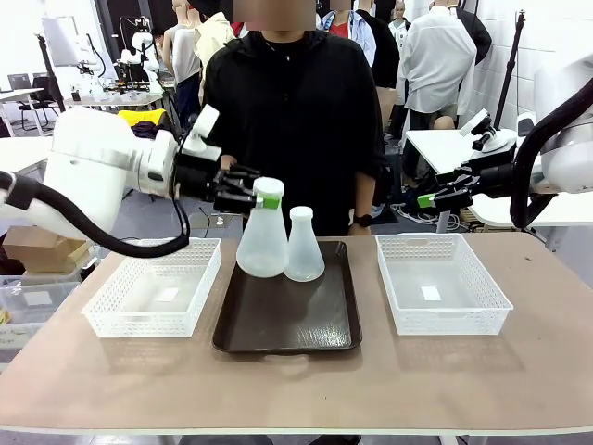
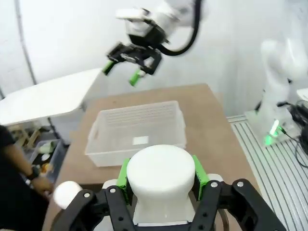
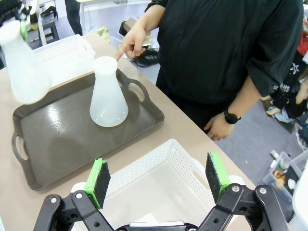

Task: Prepare the laboratory tools.
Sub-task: Place the picked Big flask upright in the Handle tray as directed by the person.

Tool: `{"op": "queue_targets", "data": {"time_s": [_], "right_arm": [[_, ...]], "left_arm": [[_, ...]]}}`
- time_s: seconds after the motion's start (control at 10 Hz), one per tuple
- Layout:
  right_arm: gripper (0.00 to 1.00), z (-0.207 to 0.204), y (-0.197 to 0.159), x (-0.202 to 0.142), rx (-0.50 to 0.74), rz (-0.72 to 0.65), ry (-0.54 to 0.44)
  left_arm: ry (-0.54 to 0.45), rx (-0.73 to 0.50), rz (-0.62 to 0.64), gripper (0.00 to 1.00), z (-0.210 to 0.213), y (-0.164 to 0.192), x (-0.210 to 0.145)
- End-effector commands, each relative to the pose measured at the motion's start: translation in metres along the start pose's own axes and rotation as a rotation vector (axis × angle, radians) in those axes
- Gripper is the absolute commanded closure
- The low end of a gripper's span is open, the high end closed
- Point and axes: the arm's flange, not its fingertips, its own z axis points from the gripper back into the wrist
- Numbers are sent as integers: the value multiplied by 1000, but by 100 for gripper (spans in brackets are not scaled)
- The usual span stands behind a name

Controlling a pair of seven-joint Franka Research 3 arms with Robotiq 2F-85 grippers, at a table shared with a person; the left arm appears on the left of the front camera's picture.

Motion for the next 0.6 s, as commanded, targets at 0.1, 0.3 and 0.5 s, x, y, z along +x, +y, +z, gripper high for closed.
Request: {"op": "queue_targets", "data": {"time_s": [0.1,0.3,0.5], "right_arm": [[0,0,1,0,2,-4,5],[0,0,1,0,2,-4,5],[0,0,1,0,2,-4,5]], "left_arm": [[-42,-77,-63,100,-17,1,-25],[-80,-72,-50,100,-24,-4,-42],[-87,-46,-17,100,-27,-9,-55]]}}
